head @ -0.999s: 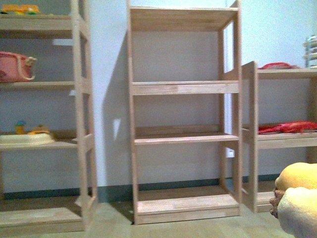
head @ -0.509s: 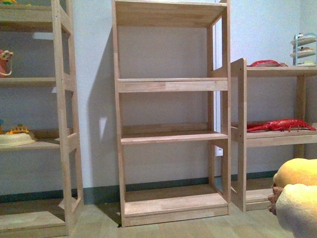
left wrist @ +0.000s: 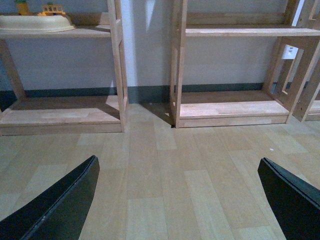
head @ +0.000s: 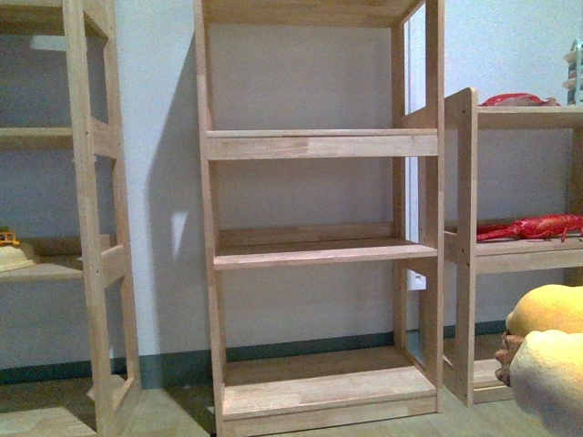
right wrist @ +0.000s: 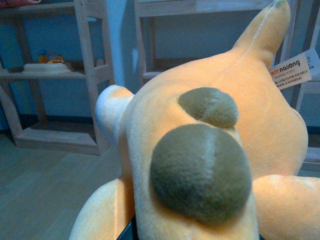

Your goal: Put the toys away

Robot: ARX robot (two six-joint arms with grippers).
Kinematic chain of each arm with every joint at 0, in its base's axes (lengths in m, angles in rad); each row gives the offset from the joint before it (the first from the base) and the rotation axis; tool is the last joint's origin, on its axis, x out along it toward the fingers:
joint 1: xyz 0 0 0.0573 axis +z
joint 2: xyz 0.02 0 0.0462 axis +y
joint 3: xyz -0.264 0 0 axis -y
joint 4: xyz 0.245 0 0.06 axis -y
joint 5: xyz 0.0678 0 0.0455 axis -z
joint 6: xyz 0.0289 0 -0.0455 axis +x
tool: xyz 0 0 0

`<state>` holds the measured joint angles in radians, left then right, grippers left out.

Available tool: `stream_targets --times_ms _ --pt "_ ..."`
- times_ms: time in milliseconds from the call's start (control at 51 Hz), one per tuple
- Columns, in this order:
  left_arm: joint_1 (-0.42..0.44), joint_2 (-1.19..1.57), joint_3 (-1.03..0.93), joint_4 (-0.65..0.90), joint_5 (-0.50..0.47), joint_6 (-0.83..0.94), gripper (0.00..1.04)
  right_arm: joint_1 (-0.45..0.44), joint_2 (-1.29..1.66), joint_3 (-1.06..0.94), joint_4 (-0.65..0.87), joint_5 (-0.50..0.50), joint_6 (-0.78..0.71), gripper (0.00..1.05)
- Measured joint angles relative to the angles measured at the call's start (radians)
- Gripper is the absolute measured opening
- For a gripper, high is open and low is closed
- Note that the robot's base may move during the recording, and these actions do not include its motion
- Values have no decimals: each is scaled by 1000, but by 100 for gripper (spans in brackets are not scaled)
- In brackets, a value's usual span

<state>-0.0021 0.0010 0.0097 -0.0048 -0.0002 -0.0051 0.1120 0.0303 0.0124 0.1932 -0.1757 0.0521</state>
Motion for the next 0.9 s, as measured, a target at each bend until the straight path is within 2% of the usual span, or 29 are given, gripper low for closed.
stream_targets --times_ms 901 --pt "2 0 0 0 0 1 99 1 1 0 0 0 0 8"
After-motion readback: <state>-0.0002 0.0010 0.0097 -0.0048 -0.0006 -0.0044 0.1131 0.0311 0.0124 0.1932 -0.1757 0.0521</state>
